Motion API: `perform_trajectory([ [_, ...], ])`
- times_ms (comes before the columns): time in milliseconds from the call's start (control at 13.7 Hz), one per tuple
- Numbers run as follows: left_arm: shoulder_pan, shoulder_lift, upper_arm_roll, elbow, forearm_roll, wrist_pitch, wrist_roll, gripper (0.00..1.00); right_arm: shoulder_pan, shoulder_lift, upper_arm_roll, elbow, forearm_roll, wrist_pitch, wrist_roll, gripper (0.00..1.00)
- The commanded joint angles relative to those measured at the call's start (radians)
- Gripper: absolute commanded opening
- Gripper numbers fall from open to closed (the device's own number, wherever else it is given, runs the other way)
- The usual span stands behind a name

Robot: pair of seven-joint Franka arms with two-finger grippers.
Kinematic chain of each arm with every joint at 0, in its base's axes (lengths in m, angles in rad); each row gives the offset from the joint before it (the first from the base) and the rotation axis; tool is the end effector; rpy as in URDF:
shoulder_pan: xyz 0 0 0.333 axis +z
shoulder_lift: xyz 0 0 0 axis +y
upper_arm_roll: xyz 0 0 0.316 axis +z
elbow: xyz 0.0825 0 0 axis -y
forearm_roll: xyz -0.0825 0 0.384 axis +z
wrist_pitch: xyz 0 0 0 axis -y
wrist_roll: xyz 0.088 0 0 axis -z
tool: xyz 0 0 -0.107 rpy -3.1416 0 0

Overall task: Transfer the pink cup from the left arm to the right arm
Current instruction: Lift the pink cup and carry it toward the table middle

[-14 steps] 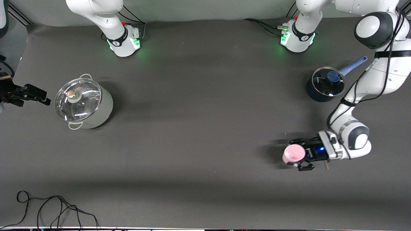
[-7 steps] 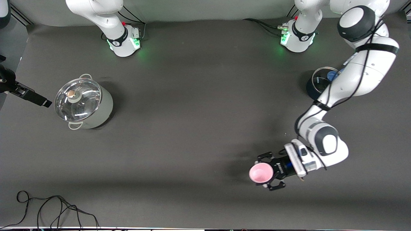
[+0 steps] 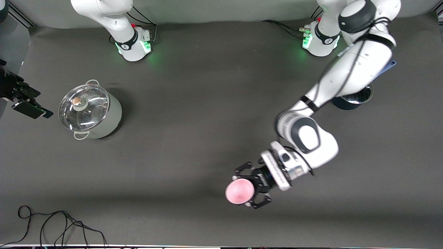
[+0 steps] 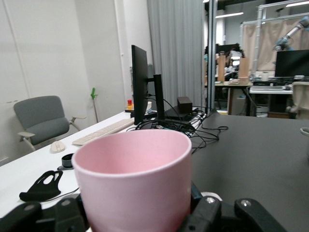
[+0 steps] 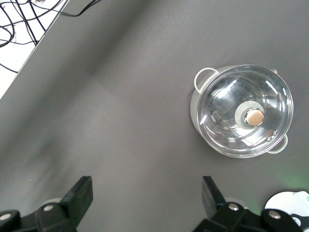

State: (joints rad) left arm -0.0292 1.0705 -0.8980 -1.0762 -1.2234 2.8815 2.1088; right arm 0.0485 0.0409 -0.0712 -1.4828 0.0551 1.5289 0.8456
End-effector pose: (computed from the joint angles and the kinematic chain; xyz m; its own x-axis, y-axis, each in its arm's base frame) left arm 0.7228 -0.3653 0.3426 0.0246 -0.1452 0.9891 -0.8737 -0.4840 -0.0494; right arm 0.5636 -0.0058 0.6395 0.6482 -0.7607 -0.0354 -0.7615 -0.6470 -0.0386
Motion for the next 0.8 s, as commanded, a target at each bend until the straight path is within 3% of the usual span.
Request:
perform_trajectory([
  [0,-0.165,0.003,0.025,0.134,-0.01,0.155,-0.104,0.0,0.001,0.0,-0.002,0.013,0.015,-0.016,-0.018,1.0],
  [365,-0.374,0.003,0.028,0.246,-0.007,0.363,-0.141,0.0,0.002,-0.001,-0.002,0.015,0.015,-0.018,-0.088,1.0],
  [729,-0.461,-0.018,0.028,0.269,-0.004,0.452,-0.167,0.0,0.06,0.034,0.011,0.111,0.015,-0.019,-0.007,1.0],
])
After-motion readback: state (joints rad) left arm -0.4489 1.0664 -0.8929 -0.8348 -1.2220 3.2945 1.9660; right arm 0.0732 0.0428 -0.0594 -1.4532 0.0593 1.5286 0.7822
